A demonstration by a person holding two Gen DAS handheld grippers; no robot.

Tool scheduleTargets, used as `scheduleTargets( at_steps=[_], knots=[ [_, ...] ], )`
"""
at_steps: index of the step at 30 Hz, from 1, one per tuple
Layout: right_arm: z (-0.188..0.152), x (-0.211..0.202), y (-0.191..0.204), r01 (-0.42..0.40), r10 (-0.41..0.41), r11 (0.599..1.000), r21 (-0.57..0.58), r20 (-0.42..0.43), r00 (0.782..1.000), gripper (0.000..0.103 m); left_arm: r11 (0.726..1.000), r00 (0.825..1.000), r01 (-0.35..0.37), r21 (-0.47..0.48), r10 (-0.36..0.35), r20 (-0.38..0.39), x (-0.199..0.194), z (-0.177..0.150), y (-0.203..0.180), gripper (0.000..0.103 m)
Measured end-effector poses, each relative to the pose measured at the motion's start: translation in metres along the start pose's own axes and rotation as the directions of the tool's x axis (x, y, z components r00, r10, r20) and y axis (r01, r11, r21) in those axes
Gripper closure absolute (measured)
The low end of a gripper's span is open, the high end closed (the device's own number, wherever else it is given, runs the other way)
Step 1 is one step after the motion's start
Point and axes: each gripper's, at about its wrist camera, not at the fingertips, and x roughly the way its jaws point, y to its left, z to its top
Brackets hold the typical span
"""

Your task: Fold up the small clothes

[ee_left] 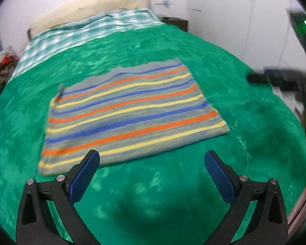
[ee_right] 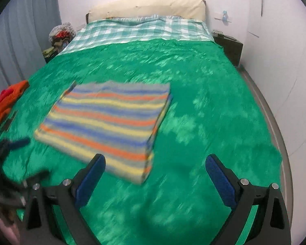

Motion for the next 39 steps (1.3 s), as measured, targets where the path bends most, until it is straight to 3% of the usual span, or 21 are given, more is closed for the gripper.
scheduleTargets(
  at_steps=[3, 4, 5, 6, 7, 8, 10, 11, 12, 13, 14, 16, 20, 22, 25, 28, 30, 31, 32, 33, 39],
  knots=[
    [0.026, 0.021, -0.032, -0.006, 0.008, 0.998, 0.06, -0.031, 0.999, 0.006, 0.997, 0.999, -0.04, 0.059, 0.04, 0.0, 0.013, 0.008, -0.017, 0.003],
    [0.032, 0.026, -0.04, -0.004, 0.007, 0.997, 0.08, -0.035, 0.999, 0.006, 0.996, 0.998, -0.058, 0.071, 0.056, 0.024, 0.01, 0.009, -0.02, 0.028],
    [0.036, 0.029, -0.047, -0.005, 0.008, 0.995, 0.097, -0.036, 0.999, 0.006, 0.994, 0.996, -0.079, 0.079, 0.076, 0.041, 0.01, 0.011, -0.022, 0.075],
    [0.04, 0.031, -0.052, -0.011, 0.016, 0.993, 0.117, -0.036, 0.999, 0.006, 0.995, 0.997, -0.07, 0.074, 0.069, 0.02, 0.013, 0.013, -0.022, 0.092],
    [0.044, 0.033, -0.058, -0.023, 0.028, 0.99, 0.136, -0.033, 0.999, 0.006, 0.999, 1.0, -0.016, 0.04, 0.017, -0.017, 0.018, 0.016, -0.018, 0.101],
    [0.046, 0.034, -0.061, -0.032, 0.037, 0.989, 0.147, -0.027, 0.999, 0.006, 1.0, 0.999, 0.021, 0.005, -0.021, -0.034, 0.021, 0.017, -0.014, 0.099],
    [0.05, 0.037, -0.064, -0.044, 0.048, 0.987, 0.155, -0.023, 0.999, 0.006, 1.0, 0.999, 0.011, -0.022, -0.012, -0.031, 0.022, 0.019, -0.012, 0.099],
    [0.051, 0.04, -0.065, -0.05, 0.055, 0.986, 0.156, -0.026, 0.998, 0.006, 1.0, 1.0, -0.006, -0.008, 0.006, -0.028, 0.022, 0.02, -0.014, 0.085],
    [0.054, 0.042, -0.066, -0.059, 0.064, 0.986, 0.158, -0.029, 0.998, 0.006, 1.0, 0.999, -0.012, 0.009, 0.013, -0.033, 0.022, 0.02, -0.019, 0.066],
    [0.055, 0.046, -0.066, -0.073, 0.079, 0.984, 0.162, -0.035, 0.996, 0.006, 1.0, 0.999, -0.013, 0.021, 0.013, -0.036, 0.024, 0.02, -0.023, 0.017],
    [0.057, 0.05, -0.067, -0.084, 0.092, 0.982, 0.169, -0.042, 0.995, 0.006, 0.999, 1.0, -0.011, 0.031, 0.012, -0.018, 0.021, 0.02, -0.028, 0.0],
    [0.063, 0.059, -0.071, -0.108, 0.119, 0.976, 0.191, -0.048, 0.992, 0.006, 0.996, 0.998, 0.012, 0.087, -0.017, 0.058, 0.013, 0.016, -0.042, 0.002],
    [0.084, 0.091, -0.079, -0.202, 0.229, 0.95, 0.239, -0.091, 0.969, 0.006, 0.97, 0.998, 0.039, 0.239, -0.05, 0.037, 0.032, 0.019, -0.078, 0.002],
    [0.096, 0.122, -0.081, -0.262, 0.315, 0.924, 0.279, -0.163, 0.935, 0.006, 0.949, 0.999, 0.046, 0.313, -0.052, 0.01, 0.054, 0.018, -0.094, 0.007],
    [0.106, 0.169, -0.084, -0.342, 0.444, 0.865, 0.368, -0.241, 0.863, 0.014, 0.92, 0.992, 0.118, 0.374, -0.095, -0.08, 0.087, 0.014, -0.105, 0.03],
    [0.112, 0.209, -0.087, -0.341, 0.485, 0.837, 0.429, -0.292, 0.824, 0.024, 0.9, 0.987, 0.16, 0.406, -0.157, -0.04, 0.091, 0.015, -0.106, 0.032],
    [0.113, 0.228, -0.088, -0.336, 0.501, 0.82, 0.464, -0.297, 0.813, 0.034, 0.906, 0.979, 0.202, 0.373, -0.198, -0.05, 0.096, 0.022, -0.101, 0.054],
    [0.112, 0.237, -0.086, -0.353, 0.525, 0.802, 0.482, -0.287, 0.801, 0.05, 0.919, 0.975, 0.221, 0.325, -0.216, -0.055, 0.099, 0.027, -0.094, 0.09],
    [0.112, 0.245, -0.084, -0.37, 0.547, 0.786, 0.496, -0.277, 0.79, 0.077, 0.934, 0.978, 0.208, 0.292, -0.202, -0.051, 0.101, 0.03, -0.089, 0.094],
    [0.111, 0.25, -0.082, -0.371, 0.552, 0.782, 0.502, -0.279, 0.786, 0.091, 0.943, 0.97, 0.244, 0.228, -0.241, -0.04, 0.099, 0.035, -0.078, 0.094],
    [0.136, 0.215, -0.06, -0.411, 0.526, 0.817, 0.404, -0.231, 0.818, 0.094, 0.954, 0.946, 0.296, 0.036, -0.298, 0.13, 0.04, 0.041, -0.011, 0.095]
  ],
)
